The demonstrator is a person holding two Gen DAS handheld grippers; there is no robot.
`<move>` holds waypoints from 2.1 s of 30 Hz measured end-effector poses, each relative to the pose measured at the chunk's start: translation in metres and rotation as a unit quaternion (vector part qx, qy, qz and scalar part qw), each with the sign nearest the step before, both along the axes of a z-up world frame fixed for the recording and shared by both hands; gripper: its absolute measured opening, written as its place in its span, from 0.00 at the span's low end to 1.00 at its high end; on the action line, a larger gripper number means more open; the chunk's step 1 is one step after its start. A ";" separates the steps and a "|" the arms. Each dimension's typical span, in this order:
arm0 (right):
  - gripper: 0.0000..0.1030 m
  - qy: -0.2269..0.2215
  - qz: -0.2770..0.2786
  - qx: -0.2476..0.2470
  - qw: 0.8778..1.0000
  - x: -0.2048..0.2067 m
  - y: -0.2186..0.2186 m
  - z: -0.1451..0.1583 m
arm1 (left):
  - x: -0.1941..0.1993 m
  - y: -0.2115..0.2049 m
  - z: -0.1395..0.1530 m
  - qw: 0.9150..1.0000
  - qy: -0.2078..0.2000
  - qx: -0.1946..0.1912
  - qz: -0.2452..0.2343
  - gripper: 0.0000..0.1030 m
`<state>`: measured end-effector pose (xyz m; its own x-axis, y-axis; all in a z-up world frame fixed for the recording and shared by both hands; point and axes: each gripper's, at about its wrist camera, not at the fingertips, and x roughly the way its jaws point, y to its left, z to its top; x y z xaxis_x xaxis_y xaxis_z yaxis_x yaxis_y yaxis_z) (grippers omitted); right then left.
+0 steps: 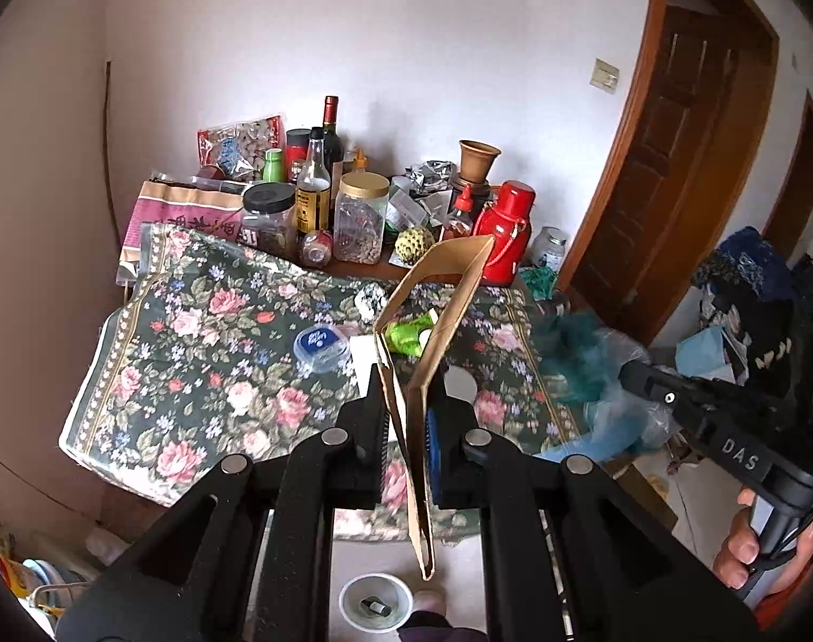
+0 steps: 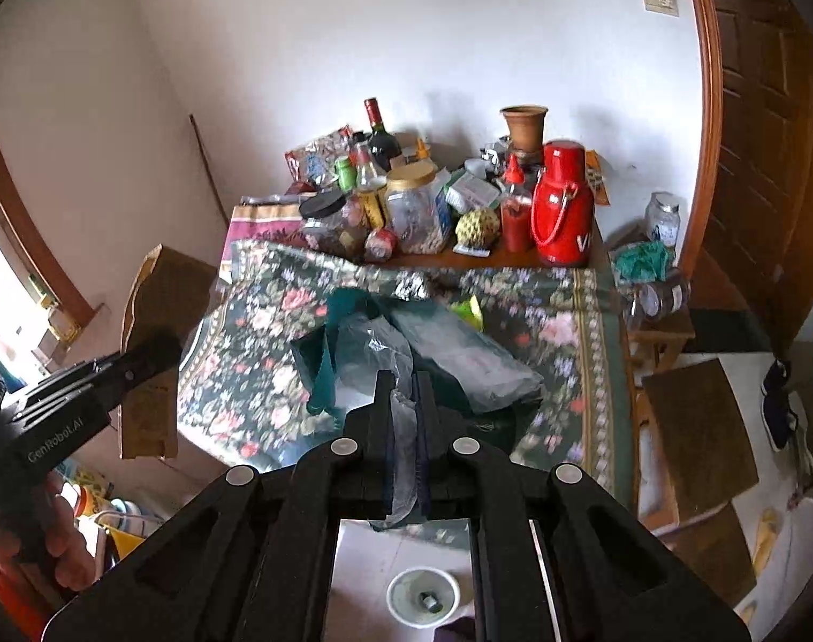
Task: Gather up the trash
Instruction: 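Carry the cardboard box and plastic bags down toward the white bucket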
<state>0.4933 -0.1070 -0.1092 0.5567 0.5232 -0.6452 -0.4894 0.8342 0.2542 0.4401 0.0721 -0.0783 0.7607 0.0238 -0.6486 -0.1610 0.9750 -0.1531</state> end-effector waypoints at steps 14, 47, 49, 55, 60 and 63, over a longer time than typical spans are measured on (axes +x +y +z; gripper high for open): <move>0.03 0.033 -0.025 -0.034 0.999 -0.114 0.054 -0.043 | -0.136 0.050 -0.039 0.998 0.043 -0.021 -0.029 0.11; 0.03 0.230 0.021 -0.121 0.965 -0.137 0.055 -0.304 | -0.135 0.020 -0.316 0.964 0.254 -0.077 -0.012 0.11; 0.03 0.236 0.026 -0.128 0.963 -0.134 0.056 -0.331 | -0.132 0.023 -0.343 0.962 0.262 -0.080 -0.005 0.11; 0.03 0.258 0.039 -0.141 0.955 -0.125 0.064 -0.411 | -0.127 0.035 -0.430 0.955 0.285 -0.086 0.013 0.11; 0.03 0.279 0.045 -0.136 0.950 -0.115 0.069 -0.473 | -0.125 0.043 -0.492 0.948 0.304 -0.092 0.023 0.11; 0.06 0.306 0.051 -0.101 0.945 -0.107 0.068 -0.507 | -0.126 0.045 -0.527 0.943 0.316 -0.100 0.027 0.11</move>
